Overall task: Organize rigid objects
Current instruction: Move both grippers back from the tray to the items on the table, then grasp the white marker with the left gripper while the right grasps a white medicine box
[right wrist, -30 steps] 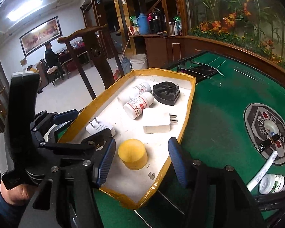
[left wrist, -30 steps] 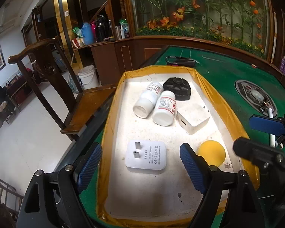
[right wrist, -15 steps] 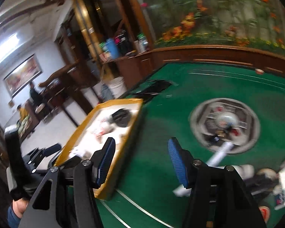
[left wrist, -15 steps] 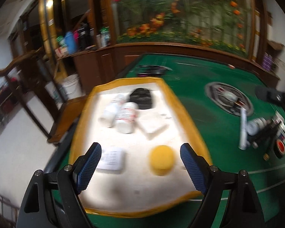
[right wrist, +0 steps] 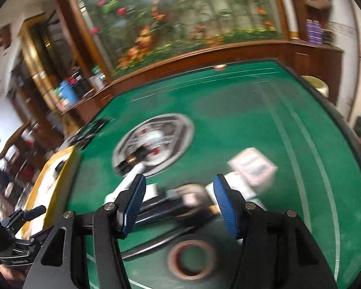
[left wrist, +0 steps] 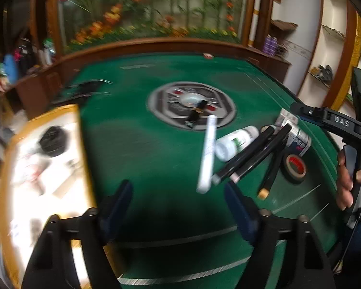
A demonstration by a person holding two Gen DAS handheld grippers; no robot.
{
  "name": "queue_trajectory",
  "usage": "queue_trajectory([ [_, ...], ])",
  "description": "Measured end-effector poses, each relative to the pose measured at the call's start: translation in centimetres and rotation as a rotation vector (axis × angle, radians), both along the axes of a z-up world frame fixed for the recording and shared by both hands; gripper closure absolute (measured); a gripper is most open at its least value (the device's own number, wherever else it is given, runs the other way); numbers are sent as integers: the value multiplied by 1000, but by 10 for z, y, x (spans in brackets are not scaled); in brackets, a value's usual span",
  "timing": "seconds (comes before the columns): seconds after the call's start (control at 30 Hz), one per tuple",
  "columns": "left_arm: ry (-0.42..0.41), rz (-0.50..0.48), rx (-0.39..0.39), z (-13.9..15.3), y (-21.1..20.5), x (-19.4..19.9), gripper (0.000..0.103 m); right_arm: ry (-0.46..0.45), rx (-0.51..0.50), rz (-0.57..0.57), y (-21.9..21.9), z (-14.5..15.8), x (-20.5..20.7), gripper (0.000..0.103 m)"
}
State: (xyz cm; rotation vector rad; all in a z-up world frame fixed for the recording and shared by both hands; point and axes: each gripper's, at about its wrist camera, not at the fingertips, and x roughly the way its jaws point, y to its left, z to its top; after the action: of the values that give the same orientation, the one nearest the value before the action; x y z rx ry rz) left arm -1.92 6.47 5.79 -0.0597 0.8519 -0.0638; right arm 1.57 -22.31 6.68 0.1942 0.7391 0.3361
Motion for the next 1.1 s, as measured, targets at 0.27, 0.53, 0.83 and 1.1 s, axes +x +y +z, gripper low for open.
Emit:
queue_trajectory([
  [0.27,155,-68,-16,-32,-19,68,56,38,93,-144,-44,-2,17,46],
  [0.53,185,-95,50,-40,-32,100,60,42,124,-149,-50,-1,16,46],
  [0.83,121,-43,56,-42,-26,68,89,81,18,-140,-52,-7,24,46],
  [1.1,113,-19,12,-44,-18,39,89,102,-235,-2,-26,-25,16,46],
])
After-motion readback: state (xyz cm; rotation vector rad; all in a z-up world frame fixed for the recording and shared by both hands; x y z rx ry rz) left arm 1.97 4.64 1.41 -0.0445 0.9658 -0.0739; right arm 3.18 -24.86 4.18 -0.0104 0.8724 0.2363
